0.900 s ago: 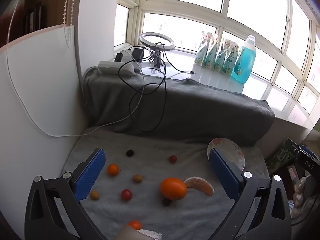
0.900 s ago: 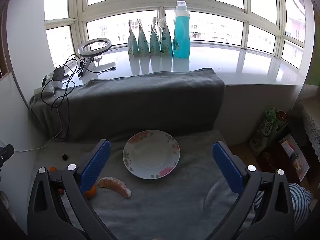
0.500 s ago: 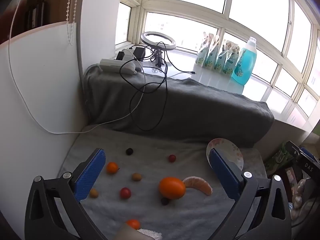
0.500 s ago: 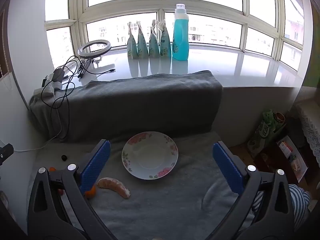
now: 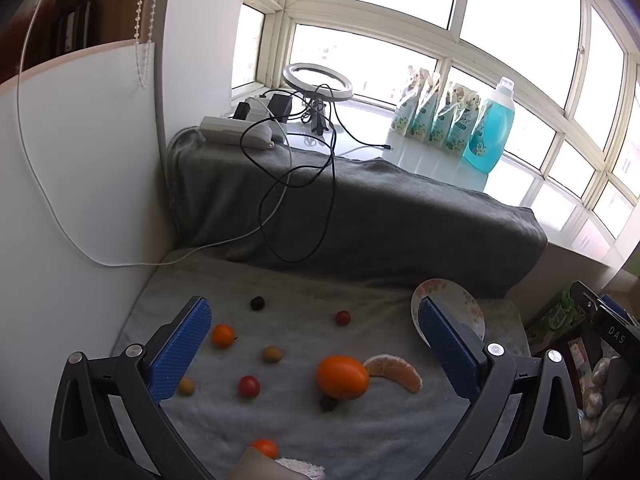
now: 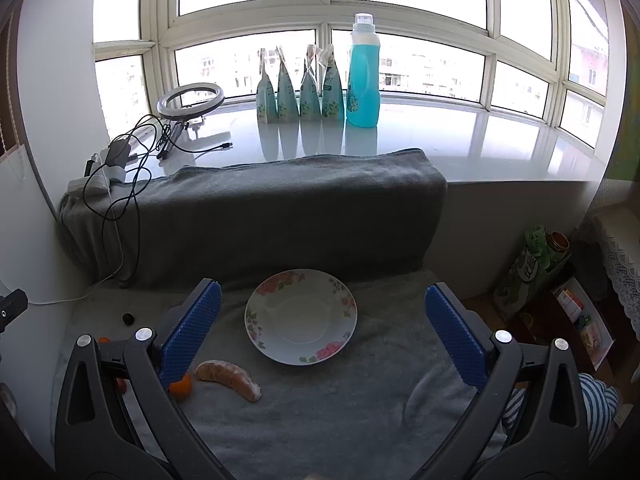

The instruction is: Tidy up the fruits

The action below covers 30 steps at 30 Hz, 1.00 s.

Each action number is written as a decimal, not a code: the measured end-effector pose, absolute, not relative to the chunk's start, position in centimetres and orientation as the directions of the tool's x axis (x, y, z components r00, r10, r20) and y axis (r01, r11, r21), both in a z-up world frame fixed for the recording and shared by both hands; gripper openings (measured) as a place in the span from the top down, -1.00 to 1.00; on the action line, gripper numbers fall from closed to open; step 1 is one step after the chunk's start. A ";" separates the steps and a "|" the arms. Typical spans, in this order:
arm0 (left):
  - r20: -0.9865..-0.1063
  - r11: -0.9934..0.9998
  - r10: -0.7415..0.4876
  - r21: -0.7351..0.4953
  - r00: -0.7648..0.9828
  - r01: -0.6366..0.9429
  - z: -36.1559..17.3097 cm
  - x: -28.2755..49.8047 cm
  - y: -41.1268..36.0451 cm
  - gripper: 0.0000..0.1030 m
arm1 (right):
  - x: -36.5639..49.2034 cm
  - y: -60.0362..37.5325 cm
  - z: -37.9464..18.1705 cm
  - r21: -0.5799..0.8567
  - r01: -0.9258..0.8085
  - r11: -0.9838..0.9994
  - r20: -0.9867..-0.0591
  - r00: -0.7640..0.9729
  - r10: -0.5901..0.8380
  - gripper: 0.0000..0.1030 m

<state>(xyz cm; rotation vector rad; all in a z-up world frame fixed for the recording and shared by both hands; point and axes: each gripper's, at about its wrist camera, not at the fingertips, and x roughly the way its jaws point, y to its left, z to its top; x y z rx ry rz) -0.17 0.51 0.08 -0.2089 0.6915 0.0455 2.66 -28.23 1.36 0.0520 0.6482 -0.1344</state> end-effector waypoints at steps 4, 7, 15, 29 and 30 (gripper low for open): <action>-0.637 0.978 -0.027 -0.175 0.770 -0.111 0.0 -0.1 0.4 -0.99 | 2.6 -28.3 1.3 0.009 0.139 0.990 -0.605 0.789 -0.105 -1.00; -0.637 0.978 -0.027 -0.176 0.770 -0.111 0.0 -0.1 0.5 -0.99 | 2.6 -28.2 1.3 0.009 0.140 0.990 -0.605 0.789 -0.106 -1.00; -0.634 0.978 -0.030 -0.179 0.772 -0.109 0.0 0.0 0.3 -0.99 | 2.8 -28.2 1.3 0.008 0.137 0.990 -0.605 0.789 -0.104 -1.00; -0.635 0.977 -0.033 -0.182 0.772 -0.108 0.1 0.0 0.3 -0.99 | 2.9 -27.9 1.2 0.009 0.136 0.991 -0.606 0.789 -0.103 -1.00; -0.635 0.977 -0.033 -0.182 0.772 -0.108 0.1 0.0 0.3 -0.99 | 2.9 -27.9 1.2 0.008 0.136 0.991 -0.606 0.789 -0.103 -1.00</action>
